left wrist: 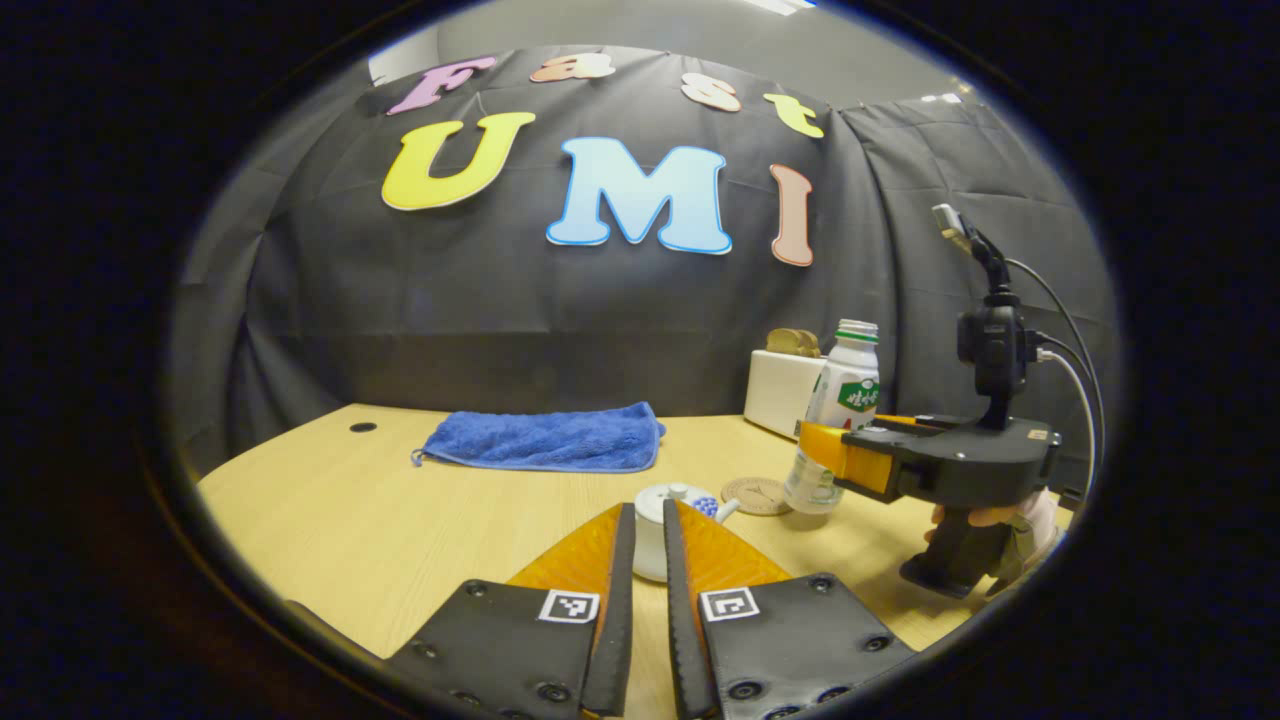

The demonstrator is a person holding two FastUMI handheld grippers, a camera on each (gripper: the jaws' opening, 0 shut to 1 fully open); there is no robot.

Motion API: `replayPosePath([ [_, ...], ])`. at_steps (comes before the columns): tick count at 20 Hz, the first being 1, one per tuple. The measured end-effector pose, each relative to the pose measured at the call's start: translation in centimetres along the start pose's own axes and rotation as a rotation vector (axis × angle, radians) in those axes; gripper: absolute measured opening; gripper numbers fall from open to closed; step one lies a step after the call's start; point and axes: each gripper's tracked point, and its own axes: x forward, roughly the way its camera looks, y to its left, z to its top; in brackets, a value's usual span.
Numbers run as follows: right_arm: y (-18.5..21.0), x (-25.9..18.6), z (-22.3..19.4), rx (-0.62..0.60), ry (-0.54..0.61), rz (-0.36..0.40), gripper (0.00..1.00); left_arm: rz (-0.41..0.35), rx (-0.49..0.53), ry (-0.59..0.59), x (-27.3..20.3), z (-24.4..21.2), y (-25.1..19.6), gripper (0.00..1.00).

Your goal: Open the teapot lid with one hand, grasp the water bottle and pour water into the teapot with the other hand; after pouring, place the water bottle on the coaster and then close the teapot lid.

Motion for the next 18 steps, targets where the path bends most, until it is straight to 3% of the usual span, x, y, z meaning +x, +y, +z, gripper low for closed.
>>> replayPosePath([
  [6,0.1,1.3,1.0,-0.011,0.005,0.004,0.80,0.015,-0.006,-0.004,-1.5,-0.4,1.4,0.29],
  [7,0.2,1.4,1.4,-0.017,0.002,0.006,0.79,0.017,-0.009,-0.007,-1.5,-0.3,1.5,0.23],
  [8,0.3,1.6,1.6,-0.023,-0.002,0.009,0.80,0.020,-0.011,-0.010,-1.6,-0.4,1.6,0.29],
  [11,0.7,2.2,2.8,-0.043,-0.020,0.016,0.79,0.024,-0.021,-0.019,-1.8,-0.1,1.8,0.29],
  [13,1.1,2.7,3.3,-0.056,-0.024,0.020,0.79,0.028,-0.035,-0.023,-2.0,0.0,2.1,0.23],
  [15,1.4,3.4,3.4,-0.061,-0.020,0.027,0.79,0.034,-0.046,-0.025,-2.3,-0.3,2.5,0.23],
  [16,1.6,3.7,3.4,-0.059,-0.013,0.032,0.79,0.038,-0.050,-0.024,-2.4,-0.4,2.7,0.29],
  [18,2.0,4.4,3.1,-0.047,0.007,0.045,0.79,0.047,-0.058,-0.024,-2.7,-0.4,3.2,0.29],
])
